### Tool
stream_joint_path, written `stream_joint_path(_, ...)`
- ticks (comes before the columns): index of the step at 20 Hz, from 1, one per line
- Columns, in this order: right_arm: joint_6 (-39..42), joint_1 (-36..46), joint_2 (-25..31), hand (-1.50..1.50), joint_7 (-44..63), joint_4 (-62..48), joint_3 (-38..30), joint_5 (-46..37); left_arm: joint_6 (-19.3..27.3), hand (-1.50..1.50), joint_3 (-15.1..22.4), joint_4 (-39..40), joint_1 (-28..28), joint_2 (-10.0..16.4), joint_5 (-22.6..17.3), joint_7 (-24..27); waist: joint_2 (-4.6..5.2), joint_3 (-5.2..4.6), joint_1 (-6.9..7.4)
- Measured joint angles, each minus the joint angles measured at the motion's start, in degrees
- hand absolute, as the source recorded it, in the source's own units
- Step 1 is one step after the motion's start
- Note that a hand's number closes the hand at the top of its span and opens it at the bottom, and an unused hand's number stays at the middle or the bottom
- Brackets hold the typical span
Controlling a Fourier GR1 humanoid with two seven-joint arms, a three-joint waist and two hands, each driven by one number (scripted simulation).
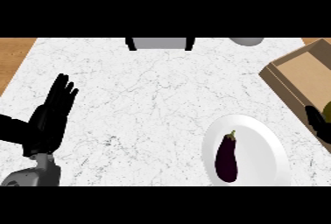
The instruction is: Pick the lemon from the plate and place it in the cardboard box
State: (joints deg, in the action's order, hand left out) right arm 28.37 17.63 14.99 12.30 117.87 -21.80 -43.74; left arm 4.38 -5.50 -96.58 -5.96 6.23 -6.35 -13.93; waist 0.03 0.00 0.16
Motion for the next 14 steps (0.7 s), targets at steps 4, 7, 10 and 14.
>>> stream_joint_path(4,-6.47,2.42,4.98,1.5,-5.88,-10.95,-2.65,-3.35,0.43,0.0,0.96,-0.27,0.11,-0.98,0.52,0.24,0.13,0.02,0.36)
stream_joint_path(7,-11.73,4.62,8.33,1.5,-10.86,-20.62,-3.73,-5.39,0.69,0.0,0.84,-0.15,-0.54,-0.75,0.79,-0.42,0.18,0.04,0.47)
stream_joint_path(10,-17.23,6.92,10.54,1.5,-14.87,-30.02,-3.28,-8.17,0.28,0.0,0.63,0.32,-0.57,-0.7,0.49,0.09,0.23,0.04,0.62)
stream_joint_path(14,-21.4,9.59,14.74,1.5,-20.13,-41.84,-3.56,-9.95,0.64,0.0,1.12,-0.29,-0.7,-0.95,1.04,-0.19,0.23,0.04,0.71)
